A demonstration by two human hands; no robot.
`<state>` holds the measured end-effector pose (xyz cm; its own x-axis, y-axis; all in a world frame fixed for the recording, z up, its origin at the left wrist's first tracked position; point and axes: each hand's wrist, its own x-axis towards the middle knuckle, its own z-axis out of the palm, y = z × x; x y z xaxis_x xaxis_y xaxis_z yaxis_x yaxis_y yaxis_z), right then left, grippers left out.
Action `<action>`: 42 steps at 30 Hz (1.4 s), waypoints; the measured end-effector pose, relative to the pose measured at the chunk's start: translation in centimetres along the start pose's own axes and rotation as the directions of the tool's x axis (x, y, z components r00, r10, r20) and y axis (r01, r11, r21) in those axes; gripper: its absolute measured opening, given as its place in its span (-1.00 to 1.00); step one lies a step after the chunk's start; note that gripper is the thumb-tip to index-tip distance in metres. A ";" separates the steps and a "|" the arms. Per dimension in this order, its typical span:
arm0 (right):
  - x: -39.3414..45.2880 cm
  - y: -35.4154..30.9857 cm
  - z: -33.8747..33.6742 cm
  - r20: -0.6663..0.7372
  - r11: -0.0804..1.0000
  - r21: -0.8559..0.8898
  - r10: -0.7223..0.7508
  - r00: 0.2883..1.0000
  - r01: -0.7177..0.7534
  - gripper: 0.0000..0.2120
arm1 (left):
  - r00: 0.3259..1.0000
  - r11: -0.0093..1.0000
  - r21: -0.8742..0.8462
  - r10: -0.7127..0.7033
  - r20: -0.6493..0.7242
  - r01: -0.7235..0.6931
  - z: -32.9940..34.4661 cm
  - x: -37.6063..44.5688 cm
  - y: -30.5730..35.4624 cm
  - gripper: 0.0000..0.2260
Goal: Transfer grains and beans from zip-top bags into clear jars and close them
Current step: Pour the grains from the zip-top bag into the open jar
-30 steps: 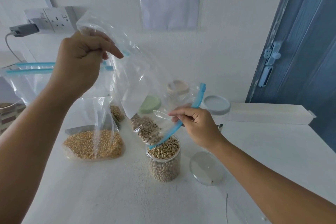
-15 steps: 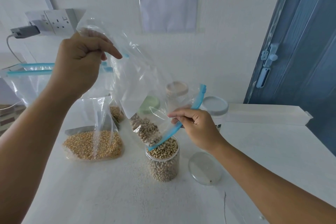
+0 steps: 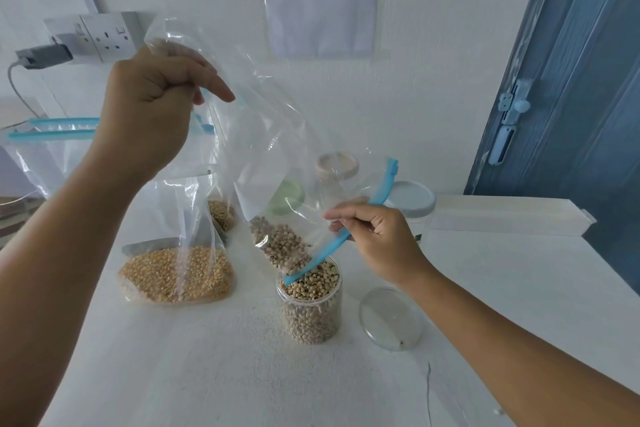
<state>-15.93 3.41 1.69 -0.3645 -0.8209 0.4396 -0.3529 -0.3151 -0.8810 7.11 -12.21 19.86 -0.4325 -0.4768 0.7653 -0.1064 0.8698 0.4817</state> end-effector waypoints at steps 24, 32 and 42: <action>-0.4 1.9 0.5 -0.013 0.999 -0.053 -0.005 1.000 0.005 -0.70 | 0.994 0.999 0.003 -0.036 0.100 0.036 0.3 -0.7 0.5 -0.39; -0.4 2.0 0.4 -0.017 0.997 -0.071 0.035 0.999 -0.036 -0.70 | 0.984 0.997 0.031 -0.078 0.159 0.074 0.3 -1.5 1.3 -0.55; -0.9 2.1 0.5 -0.025 0.997 -0.045 0.068 0.997 -0.069 -0.68 | 0.846 0.957 0.286 -0.109 0.521 -0.053 -1.9 -2.6 1.5 -0.54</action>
<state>-15.93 3.22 -0.62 -0.4093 -0.8280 0.3832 -0.3656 -0.2360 -0.9003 9.82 -9.92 19.37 -0.8212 -0.4323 0.3724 -0.3351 0.8937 0.2983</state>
